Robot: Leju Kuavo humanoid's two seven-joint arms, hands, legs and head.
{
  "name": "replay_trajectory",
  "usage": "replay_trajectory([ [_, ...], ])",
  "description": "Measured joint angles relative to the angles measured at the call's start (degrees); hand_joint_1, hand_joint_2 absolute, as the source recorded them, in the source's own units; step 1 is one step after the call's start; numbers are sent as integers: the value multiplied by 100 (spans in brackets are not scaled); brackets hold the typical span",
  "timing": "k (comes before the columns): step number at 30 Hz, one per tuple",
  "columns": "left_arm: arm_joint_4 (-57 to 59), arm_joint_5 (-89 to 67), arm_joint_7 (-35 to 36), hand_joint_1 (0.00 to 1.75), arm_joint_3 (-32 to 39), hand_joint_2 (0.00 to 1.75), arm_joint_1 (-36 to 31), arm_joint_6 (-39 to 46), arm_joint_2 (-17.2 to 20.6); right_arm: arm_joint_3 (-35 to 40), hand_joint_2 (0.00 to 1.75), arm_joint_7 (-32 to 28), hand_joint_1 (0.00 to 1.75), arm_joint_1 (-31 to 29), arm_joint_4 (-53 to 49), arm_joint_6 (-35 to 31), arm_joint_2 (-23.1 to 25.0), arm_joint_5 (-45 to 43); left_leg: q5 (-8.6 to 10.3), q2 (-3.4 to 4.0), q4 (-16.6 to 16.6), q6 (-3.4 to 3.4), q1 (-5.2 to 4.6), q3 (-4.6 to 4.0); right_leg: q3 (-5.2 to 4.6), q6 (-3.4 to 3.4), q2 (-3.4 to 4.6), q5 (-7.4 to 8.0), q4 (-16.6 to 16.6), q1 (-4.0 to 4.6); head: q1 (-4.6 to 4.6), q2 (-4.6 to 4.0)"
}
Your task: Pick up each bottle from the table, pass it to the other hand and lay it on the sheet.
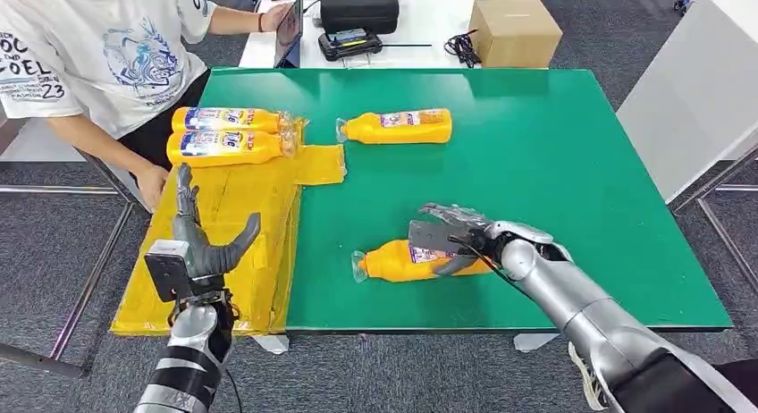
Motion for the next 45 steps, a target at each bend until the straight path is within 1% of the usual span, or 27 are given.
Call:
replay_trajectory([
  [7,127,133,0,0,-11,175,-68,-136,-98,472,175,85,0,-466,358,492,203,-131,0,0,1,0,-1,-2,-1,0,0,0,0,-1,-2,0],
  [13,144,140,0,0,-13,175,-85,-138,-111,535,175,92,0,-514,385,544,214,-173,0,-1,1,0,-1,-2,-1,0,0,0,0,-1,-2,0],
  [16,262,166,0,0,-31,175,-172,-146,-127,1027,175,155,0,-757,478,750,196,-595,0,-1,2,0,-1,-1,-1,0,0,0,-1,-1,-2,0],
  [21,343,192,0,0,-89,175,-200,-146,-127,1433,175,236,0,-915,489,915,96,-917,0,-1,2,0,-1,0,0,0,0,0,0,-1,-2,0],
  [29,396,212,0,0,-122,175,-212,-118,-127,1930,175,337,0,-1074,341,902,-208,-1379,0,-1,3,0,-1,-1,-1,0,0,0,-1,-1,-2,0],
  [36,428,234,-2,0,-125,175,-212,-118,-127,2321,175,470,0,-1089,151,752,-481,-1372,-1,0,3,1,-1,-1,0,1,0,0,-1,-1,-2,0],
  [45,463,232,0,0,-127,175,-212,-118,-127,2599,175,514,0,-1083,122,688,-579,-1331,-1,-1,3,1,-1,-1,-1,0,0,0,-1,-1,-2,0],
])
